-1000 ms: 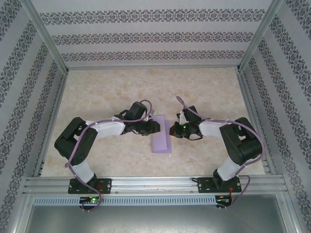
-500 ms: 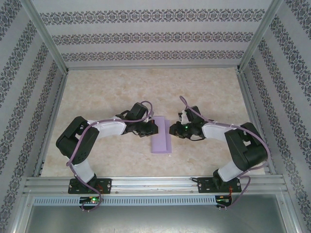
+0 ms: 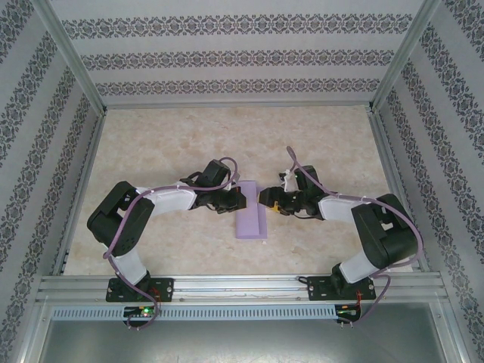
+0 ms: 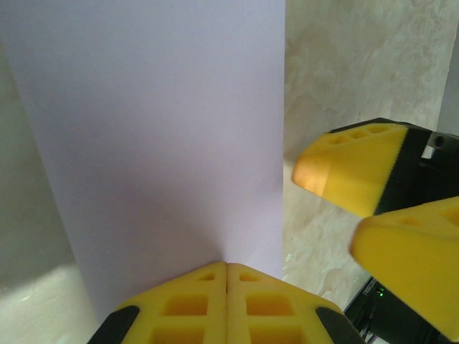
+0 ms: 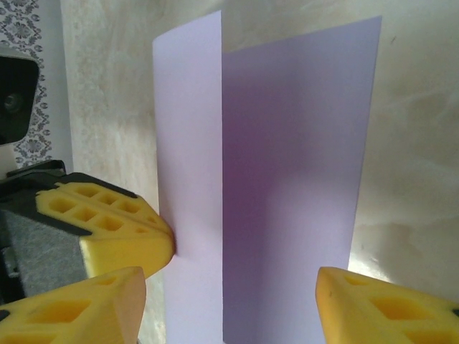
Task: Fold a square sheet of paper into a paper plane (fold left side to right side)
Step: First fold in half a square sheet of paper at the center of the table.
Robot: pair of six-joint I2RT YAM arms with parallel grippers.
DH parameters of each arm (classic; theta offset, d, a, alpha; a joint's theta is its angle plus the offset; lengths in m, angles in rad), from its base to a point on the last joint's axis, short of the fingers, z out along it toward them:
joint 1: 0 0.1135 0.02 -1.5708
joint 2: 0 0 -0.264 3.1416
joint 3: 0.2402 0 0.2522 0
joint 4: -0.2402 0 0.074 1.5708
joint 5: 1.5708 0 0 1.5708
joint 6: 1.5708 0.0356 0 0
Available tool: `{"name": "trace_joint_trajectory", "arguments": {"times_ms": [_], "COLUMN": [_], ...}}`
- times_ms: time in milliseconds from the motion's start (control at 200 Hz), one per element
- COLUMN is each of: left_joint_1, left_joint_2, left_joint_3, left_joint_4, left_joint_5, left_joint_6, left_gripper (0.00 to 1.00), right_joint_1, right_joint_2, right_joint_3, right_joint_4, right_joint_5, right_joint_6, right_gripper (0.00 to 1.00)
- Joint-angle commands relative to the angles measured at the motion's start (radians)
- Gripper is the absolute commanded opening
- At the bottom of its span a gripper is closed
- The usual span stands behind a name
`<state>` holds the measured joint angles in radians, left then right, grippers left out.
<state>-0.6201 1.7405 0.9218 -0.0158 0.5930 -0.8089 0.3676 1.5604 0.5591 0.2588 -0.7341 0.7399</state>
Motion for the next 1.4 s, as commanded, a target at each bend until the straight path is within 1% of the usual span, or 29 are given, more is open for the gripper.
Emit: {"name": "trace_joint_trajectory", "arguments": {"times_ms": [0,205,310,425,450,520,595,645,715,804,869,914,969,1259,1399], "left_joint_1": [-0.015,-0.015,-0.016,-0.015,-0.015,-0.015,-0.015,-0.016,-0.013,-0.003,0.002,0.003,0.002,-0.002,-0.006], "left_joint_2": [0.013,0.014,0.014,0.010,0.008,-0.001,-0.018,-0.037,-0.068,-0.098,-0.106,-0.106,-0.101,-0.039,-0.015], "left_joint_3": [0.013,0.009,0.009,0.011,0.011,0.011,0.014,0.013,0.007,0.002,0.001,0.003,0.003,0.023,0.037], "left_joint_4": [0.001,0.002,0.004,0.004,0.002,0.001,-0.010,-0.024,-0.052,-0.102,-0.125,-0.138,-0.145,-0.141,-0.142], "left_joint_5": [-0.005,-0.003,-0.005,-0.007,-0.009,-0.015,-0.030,-0.049,-0.095,-0.152,-0.165,-0.172,-0.169,-0.136,-0.127], "left_joint_6": [0.001,0.001,0.000,0.000,0.000,0.002,0.008,0.015,0.036,0.057,0.065,0.068,0.068,0.066,0.070], "left_gripper": [0.05,0.05,0.05,0.05,0.05,0.06,0.10,0.14,0.17,0.25,0.29,0.35,0.38,0.44,0.45], "right_joint_1": [0.023,0.045,0.051,0.051,0.051,0.051,0.052,0.051,0.051,0.051,0.052,0.052,0.052,0.053,0.053], "right_joint_2": [0.041,0.109,0.125,0.133,0.133,0.133,0.128,0.121,0.110,0.097,0.089,0.084,0.078,0.066,0.061], "right_joint_3": [-0.007,0.008,0.010,0.009,0.007,0.005,0.001,0.000,0.000,0.009,0.017,0.021,0.024,0.033,0.029], "right_joint_4": [0.118,0.196,0.210,0.211,0.209,0.208,0.198,0.186,0.162,0.114,0.077,0.055,0.036,-0.008,-0.017], "right_joint_5": [-0.054,-0.074,-0.073,-0.065,-0.064,-0.057,-0.039,-0.024,0.001,0.029,0.045,0.058,0.072,0.096,0.103], "right_joint_6": [0.032,0.069,0.077,0.081,0.080,0.080,0.081,0.076,0.065,0.043,0.025,0.015,0.006,-0.013,-0.018], "right_gripper": [0.63,0.51,0.42,0.28,0.27,0.18,0.09,0.06,0.04,0.03,0.03,0.03,0.03,0.03,0.04]}}
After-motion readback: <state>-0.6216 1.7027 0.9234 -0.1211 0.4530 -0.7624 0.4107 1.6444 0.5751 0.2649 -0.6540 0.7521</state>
